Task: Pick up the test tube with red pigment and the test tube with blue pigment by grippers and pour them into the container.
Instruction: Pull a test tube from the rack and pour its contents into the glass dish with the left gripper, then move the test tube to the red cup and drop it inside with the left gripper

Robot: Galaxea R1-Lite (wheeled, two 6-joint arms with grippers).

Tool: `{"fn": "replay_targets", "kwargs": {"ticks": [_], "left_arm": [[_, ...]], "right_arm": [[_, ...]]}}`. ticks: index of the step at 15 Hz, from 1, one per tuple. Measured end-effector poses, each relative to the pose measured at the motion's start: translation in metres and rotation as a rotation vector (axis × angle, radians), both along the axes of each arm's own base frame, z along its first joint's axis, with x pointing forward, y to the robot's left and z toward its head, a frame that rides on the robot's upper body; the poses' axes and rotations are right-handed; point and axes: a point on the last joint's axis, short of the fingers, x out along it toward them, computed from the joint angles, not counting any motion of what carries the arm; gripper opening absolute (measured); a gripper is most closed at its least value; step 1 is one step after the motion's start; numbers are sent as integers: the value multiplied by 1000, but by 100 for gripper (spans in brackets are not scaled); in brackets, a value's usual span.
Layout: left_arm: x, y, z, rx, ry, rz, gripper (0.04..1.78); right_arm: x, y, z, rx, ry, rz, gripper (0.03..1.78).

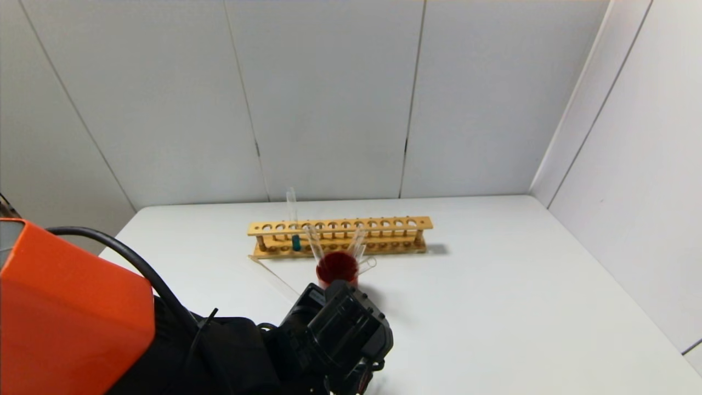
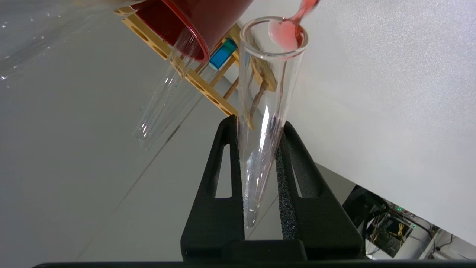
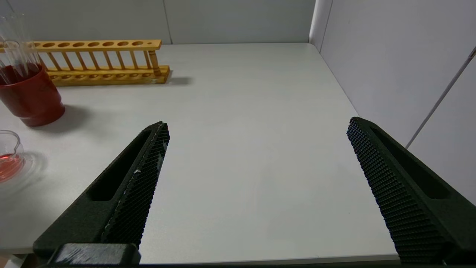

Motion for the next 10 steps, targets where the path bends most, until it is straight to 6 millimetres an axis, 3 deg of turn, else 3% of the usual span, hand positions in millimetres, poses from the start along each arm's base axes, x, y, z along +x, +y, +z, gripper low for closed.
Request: {"fn": "replay_targets", "kwargs": {"ticks": [5, 10], "left_arm": [[-7, 8, 16, -143, -15, 30, 31], [-24, 28, 34, -546, -40, 209, 31]], "right_arm": [[0, 0, 0, 0, 0, 0, 174], [0, 0, 0, 0, 0, 0, 174]]}}
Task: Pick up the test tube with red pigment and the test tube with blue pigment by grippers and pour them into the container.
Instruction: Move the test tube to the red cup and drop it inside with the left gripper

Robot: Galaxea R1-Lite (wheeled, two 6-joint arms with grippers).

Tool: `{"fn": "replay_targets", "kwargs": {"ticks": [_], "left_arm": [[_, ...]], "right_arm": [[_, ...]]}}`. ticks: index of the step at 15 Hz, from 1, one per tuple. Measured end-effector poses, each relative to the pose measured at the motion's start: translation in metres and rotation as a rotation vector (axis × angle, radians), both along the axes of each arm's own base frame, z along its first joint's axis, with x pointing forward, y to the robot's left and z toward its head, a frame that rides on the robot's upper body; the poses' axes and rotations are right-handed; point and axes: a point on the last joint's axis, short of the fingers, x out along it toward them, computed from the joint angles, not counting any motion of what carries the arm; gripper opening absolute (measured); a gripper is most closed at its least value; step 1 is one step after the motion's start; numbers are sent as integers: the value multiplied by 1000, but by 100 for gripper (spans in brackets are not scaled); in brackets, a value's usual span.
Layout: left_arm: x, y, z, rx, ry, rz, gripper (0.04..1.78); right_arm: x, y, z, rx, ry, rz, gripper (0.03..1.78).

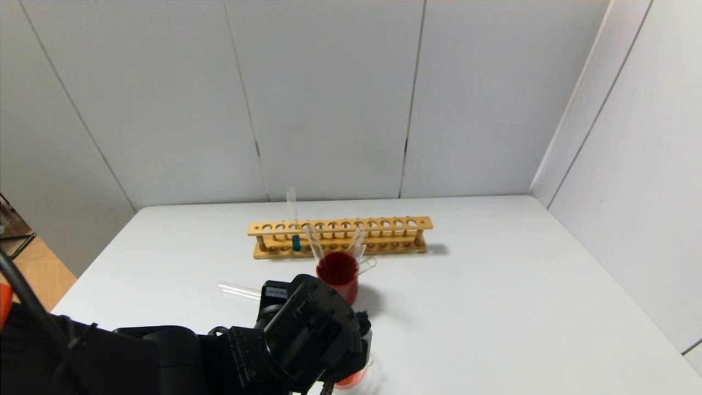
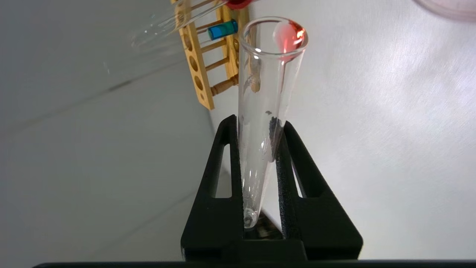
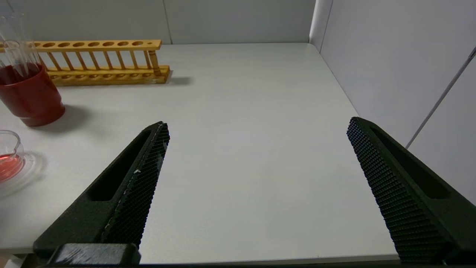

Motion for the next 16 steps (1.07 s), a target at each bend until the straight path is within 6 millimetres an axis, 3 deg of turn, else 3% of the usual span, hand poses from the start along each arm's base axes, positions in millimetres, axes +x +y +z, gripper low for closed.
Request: {"fn": "replay_targets", "kwargs": {"ticks": [4, 6, 8, 11, 16], "left_arm": [[-7, -7, 27, -507, -40, 155, 31], [-2, -15, 51, -841, -71, 207, 31], [8, -18, 68, -1060, -100, 231, 31], [30, -14, 79, -1244, -162, 292, 31], [60, -15, 67, -1388, -90, 325, 31]], "right_arm": [[0, 0, 0, 0, 0, 0, 174], [0, 0, 0, 0, 0, 0, 174], [0, 0, 0, 0, 0, 0, 174], [0, 0, 0, 0, 0, 0, 174], [0, 0, 0, 0, 0, 0, 174]]}}
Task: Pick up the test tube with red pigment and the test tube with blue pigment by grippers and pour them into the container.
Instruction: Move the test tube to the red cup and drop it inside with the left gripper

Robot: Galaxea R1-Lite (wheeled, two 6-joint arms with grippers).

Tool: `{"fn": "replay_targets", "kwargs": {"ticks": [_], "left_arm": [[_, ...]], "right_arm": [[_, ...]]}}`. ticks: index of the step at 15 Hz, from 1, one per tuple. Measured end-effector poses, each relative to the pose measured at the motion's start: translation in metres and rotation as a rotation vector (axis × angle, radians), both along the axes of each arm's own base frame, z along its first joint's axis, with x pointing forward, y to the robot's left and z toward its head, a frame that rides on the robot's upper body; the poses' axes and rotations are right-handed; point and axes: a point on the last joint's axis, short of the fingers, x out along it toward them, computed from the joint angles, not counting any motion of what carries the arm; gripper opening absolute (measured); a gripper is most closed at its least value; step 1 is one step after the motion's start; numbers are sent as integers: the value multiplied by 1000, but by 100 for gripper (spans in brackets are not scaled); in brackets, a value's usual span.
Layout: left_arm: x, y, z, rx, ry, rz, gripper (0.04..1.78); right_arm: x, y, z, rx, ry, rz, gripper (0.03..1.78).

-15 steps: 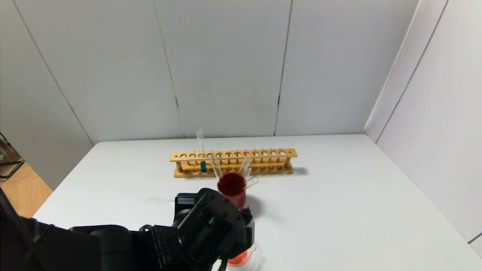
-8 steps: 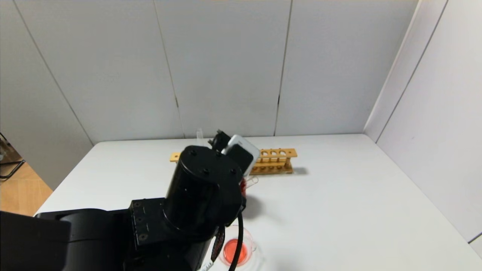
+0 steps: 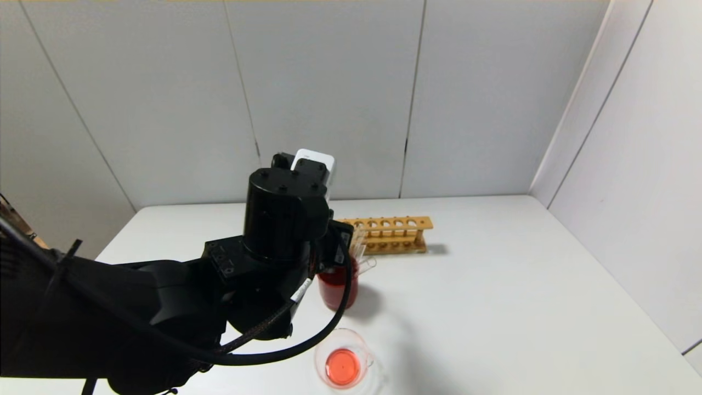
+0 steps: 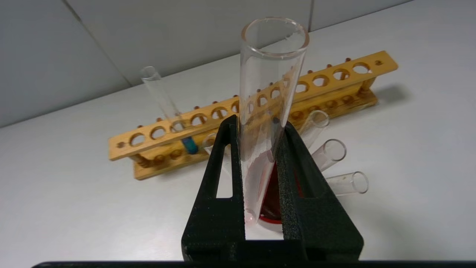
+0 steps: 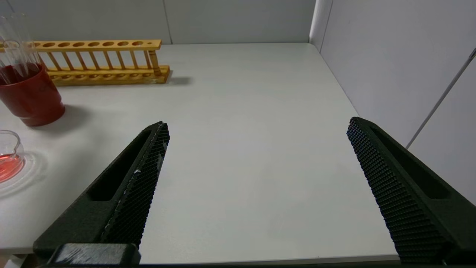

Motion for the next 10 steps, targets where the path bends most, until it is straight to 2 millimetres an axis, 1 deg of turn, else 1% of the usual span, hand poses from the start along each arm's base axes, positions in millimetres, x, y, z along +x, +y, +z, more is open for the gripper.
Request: {"fn": "replay_targets", "kwargs": {"ticks": [5, 10], "left_arm": [[17, -18, -7, -29, 15, -24, 31], [33, -27, -32, -25, 57, -18, 31]], "right_arm": [[0, 0, 0, 0, 0, 0, 174], [0, 0, 0, 0, 0, 0, 174]]}}
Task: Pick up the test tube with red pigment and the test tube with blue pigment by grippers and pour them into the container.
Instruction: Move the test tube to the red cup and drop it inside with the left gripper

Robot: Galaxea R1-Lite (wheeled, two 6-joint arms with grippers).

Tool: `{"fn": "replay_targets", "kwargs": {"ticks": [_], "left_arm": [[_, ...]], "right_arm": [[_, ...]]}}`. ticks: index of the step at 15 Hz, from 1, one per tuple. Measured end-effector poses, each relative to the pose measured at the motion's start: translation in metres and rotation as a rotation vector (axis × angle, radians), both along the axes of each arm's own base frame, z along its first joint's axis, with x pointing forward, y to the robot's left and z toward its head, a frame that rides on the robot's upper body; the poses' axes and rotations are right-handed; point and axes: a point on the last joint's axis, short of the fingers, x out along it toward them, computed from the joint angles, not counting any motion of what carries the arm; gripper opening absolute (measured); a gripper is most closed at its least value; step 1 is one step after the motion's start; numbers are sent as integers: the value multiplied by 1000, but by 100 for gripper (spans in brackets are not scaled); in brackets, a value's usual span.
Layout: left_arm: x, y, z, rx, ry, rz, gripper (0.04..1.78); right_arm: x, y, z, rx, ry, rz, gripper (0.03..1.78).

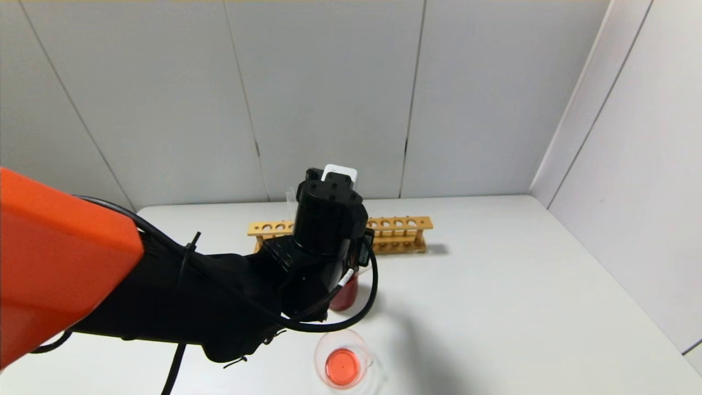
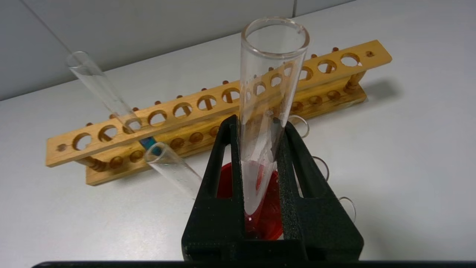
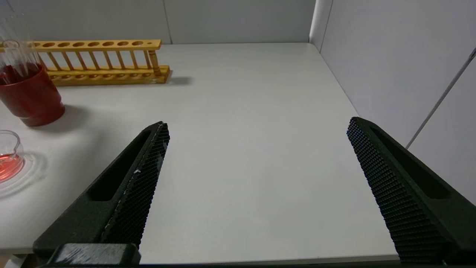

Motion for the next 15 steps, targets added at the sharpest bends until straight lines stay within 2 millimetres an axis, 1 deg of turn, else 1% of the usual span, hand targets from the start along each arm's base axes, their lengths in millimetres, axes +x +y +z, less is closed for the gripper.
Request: {"fn": "replay_targets", "kwargs": {"ticks": [3, 5, 10, 12, 14, 15], "left_arm": [[9, -1, -13, 7, 11, 12, 31], [12, -1, -20, 21, 24, 15, 31], [12, -1, -27, 38, 39, 17, 33], [12, -1, -27, 40, 38, 18, 42], [11, -1, -25, 37, 33, 17, 63], [11, 0, -23, 35, 29, 15, 77]], "right_arm": [[0, 0, 0, 0, 0, 0, 174], [0, 0, 0, 0, 0, 0, 174], [0, 0, 0, 0, 0, 0, 174], [0, 0, 0, 0, 0, 0, 174], [0, 0, 0, 0, 0, 0, 174], [0, 0, 0, 0, 0, 0, 174]]}}
